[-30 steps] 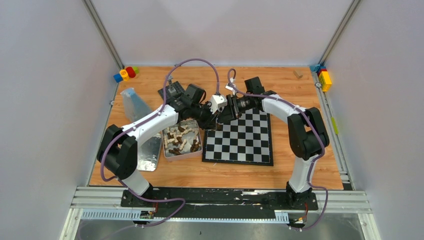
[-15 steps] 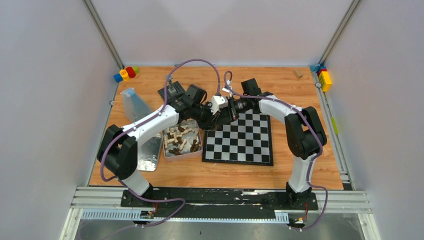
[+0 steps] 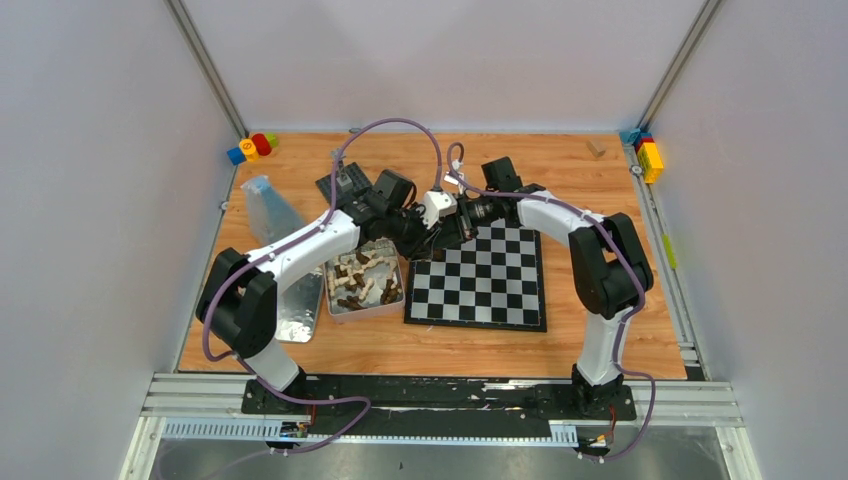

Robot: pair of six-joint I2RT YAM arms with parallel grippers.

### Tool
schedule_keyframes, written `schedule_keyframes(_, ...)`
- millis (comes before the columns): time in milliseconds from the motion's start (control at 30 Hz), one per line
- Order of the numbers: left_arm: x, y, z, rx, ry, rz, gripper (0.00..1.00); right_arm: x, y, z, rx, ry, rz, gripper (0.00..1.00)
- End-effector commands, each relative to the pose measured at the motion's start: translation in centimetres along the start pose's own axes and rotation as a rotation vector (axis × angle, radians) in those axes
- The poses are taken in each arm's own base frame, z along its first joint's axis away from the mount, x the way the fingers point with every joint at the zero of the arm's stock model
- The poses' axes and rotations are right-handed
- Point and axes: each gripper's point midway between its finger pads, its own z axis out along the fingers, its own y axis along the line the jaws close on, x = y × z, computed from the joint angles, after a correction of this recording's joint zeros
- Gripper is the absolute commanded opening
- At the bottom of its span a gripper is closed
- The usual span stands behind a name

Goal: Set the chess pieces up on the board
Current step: Place the chess piece on the chessboard.

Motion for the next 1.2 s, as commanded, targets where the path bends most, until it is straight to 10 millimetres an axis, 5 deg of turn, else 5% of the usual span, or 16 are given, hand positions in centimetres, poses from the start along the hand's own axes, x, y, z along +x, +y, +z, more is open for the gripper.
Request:
schedule_keyframes(0,-2.4,0.9,-0.2,-0.037,-0.064,0.034,0.39,-1.1,0.4,-1.2,0.022,-0.042,-0.058,0.00)
schedule_keyframes(100,-2.5,0.7,-0.1,-0.027,-0.065,0.026,0.50,-1.2,-0.1,-1.7,0.042,-0.057,-0.061,0.00)
schedule_keyframes(467,-3.4,1.1,-1.6,0.082,-0.143,-0.080,0.64,-2.9,0.1,-5.9,0.055,-0.160,-0.078,0.00)
schedule_keyframes(800,-5.8,1.0,-2.7,0.502,-0.265,-0.384,0.63,-3.6,2.5,-7.5,-0.003,-0.203,-0.114,0.00)
schedule_keyframes(1167,-7.7,0.7,-2.9,0.698,-0.281,-0.563,0.62,-4.1,3.0,-7.6,-0.031,-0.203,-0.111,0.00)
